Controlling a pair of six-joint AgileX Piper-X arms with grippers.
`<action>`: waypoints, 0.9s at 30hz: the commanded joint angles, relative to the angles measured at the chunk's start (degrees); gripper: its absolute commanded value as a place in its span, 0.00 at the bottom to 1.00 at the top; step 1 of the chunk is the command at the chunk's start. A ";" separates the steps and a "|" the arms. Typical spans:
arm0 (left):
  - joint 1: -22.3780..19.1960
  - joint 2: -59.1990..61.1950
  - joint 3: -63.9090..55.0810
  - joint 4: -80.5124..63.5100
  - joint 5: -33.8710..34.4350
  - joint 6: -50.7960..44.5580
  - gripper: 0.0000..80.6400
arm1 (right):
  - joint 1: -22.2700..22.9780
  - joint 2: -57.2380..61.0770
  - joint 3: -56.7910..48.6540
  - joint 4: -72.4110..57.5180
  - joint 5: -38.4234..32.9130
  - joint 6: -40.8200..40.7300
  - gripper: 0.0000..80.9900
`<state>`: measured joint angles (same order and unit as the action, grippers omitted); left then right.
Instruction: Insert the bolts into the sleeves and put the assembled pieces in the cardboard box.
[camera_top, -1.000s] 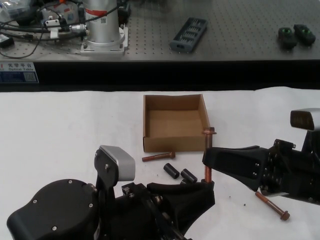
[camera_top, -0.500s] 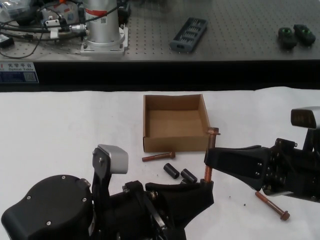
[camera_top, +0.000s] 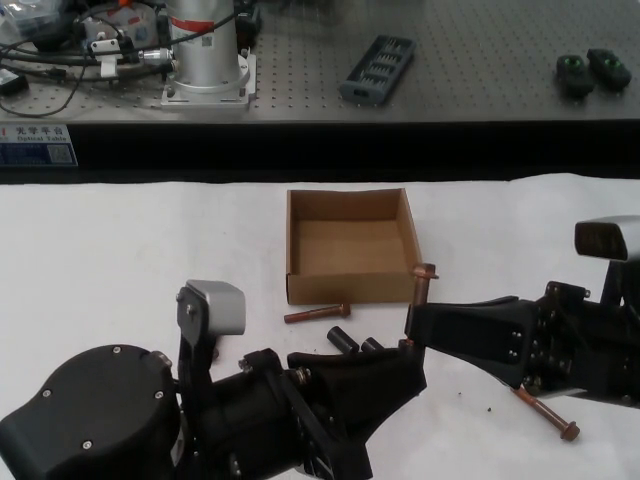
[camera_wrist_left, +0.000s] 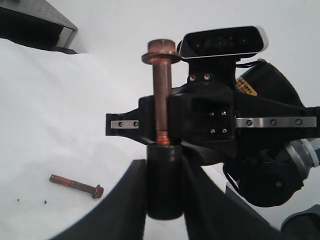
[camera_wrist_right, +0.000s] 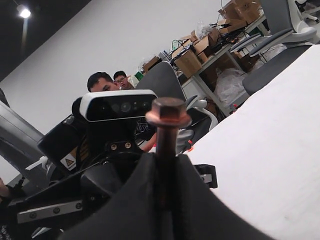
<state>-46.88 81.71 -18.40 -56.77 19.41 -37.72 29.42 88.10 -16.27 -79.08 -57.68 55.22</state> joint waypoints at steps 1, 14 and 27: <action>0.94 0.00 -0.53 -1.55 -4.17 0.76 0.11 | -0.30 0.04 0.03 -1.80 -4.41 1.34 0.14; 0.94 0.00 -0.53 -0.38 -8.91 7.39 0.11 | -0.28 -1.18 -0.23 -2.22 -3.14 7.41 0.45; 0.94 0.00 -0.20 0.37 -12.76 8.60 0.11 | -0.28 -1.18 -0.10 7.05 -0.79 1.10 0.40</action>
<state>-46.13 82.01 -18.27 -55.88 7.41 -30.36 29.21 87.77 -16.27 -73.66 -59.19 56.82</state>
